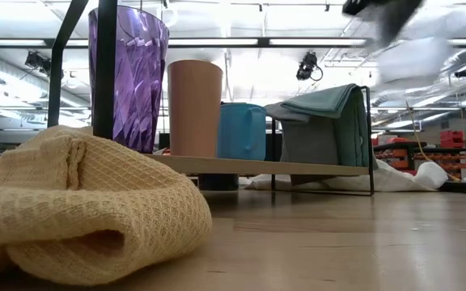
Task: Stack small to large cups/mugs on shelf
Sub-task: Put the transparent mug on the shelf
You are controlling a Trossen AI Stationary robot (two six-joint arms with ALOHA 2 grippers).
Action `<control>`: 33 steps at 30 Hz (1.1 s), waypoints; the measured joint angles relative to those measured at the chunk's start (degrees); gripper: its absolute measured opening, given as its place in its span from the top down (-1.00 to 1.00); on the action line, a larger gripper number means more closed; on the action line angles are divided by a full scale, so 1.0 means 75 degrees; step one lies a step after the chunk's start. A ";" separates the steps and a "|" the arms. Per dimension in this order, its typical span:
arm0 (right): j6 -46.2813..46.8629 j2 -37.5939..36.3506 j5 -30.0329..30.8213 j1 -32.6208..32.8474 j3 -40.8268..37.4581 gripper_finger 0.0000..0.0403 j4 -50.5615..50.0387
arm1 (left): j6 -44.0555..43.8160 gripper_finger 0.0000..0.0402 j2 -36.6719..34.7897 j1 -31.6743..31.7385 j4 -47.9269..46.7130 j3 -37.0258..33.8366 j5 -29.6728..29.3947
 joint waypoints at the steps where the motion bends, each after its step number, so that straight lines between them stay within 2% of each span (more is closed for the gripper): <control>1: 0.0429 0.0000 0.0144 -0.0277 0.0000 1.00 -0.0005 | -0.0003 0.64 0.0000 0.0000 0.0001 0.0000 0.0000; 5: 0.1990 0.0003 0.0306 -0.1258 0.0000 1.00 0.0110 | -0.0006 0.67 0.0000 0.0001 0.0000 0.0000 0.0000; 14: 0.3478 0.0014 0.0283 -0.2528 -0.0077 1.00 0.0300 | -0.0003 0.67 0.0000 -0.0001 0.0000 0.0000 0.0000; 23: 0.3982 0.0217 0.0214 -0.2818 -0.0079 1.00 0.0611 | 0.0164 0.67 0.0000 0.0001 -0.0005 0.0000 -0.0003; 33: 0.3687 0.0726 0.0262 -0.3013 -0.0078 1.00 0.0915 | 0.0154 0.66 0.0000 0.0001 -0.0178 0.0000 0.0000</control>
